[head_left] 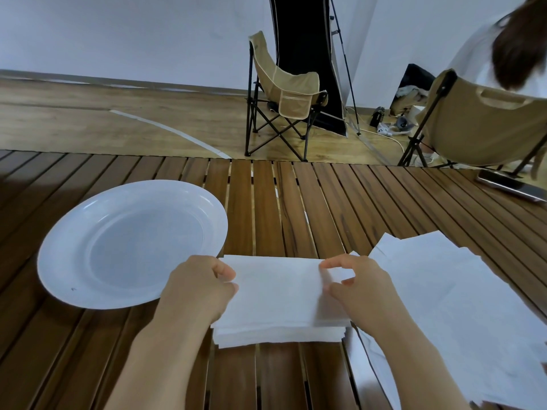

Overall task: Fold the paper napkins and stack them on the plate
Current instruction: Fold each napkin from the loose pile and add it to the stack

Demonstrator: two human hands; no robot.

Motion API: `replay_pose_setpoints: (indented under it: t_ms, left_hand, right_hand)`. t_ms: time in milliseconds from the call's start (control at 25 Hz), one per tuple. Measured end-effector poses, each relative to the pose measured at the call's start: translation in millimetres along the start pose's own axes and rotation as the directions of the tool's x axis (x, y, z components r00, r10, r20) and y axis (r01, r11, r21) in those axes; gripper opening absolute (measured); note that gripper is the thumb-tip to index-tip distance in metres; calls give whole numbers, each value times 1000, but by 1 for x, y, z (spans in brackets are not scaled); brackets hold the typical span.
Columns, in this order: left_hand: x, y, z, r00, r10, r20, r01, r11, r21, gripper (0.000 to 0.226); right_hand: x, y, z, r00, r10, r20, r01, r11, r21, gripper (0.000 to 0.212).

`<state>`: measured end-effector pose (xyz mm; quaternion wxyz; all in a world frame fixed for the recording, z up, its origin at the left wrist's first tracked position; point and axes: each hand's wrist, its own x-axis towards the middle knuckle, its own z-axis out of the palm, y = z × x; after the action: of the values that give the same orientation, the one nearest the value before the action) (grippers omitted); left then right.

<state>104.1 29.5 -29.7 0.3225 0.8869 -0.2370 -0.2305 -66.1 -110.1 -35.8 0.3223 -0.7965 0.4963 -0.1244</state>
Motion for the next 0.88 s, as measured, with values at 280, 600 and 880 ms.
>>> replay_pose_setpoints:
  t_ms: [280, 600, 880]
  left_hand:
    - [-2, 5, 1, 999, 11, 54, -9, 999, -43, 29]
    - [-13, 13, -2, 979, 114, 168, -144, 974, 177, 41]
    - [-28, 20, -2, 973, 127, 194, -174, 953, 248, 50]
  right_hand:
    - [-9, -7, -6, 995, 26, 94, -31, 998, 48, 29]
    - [-6, -4, 1, 982, 36, 183, -30, 999, -34, 42]
    - [-11, -5, -9, 971, 22, 239, -12, 999, -45, 48]
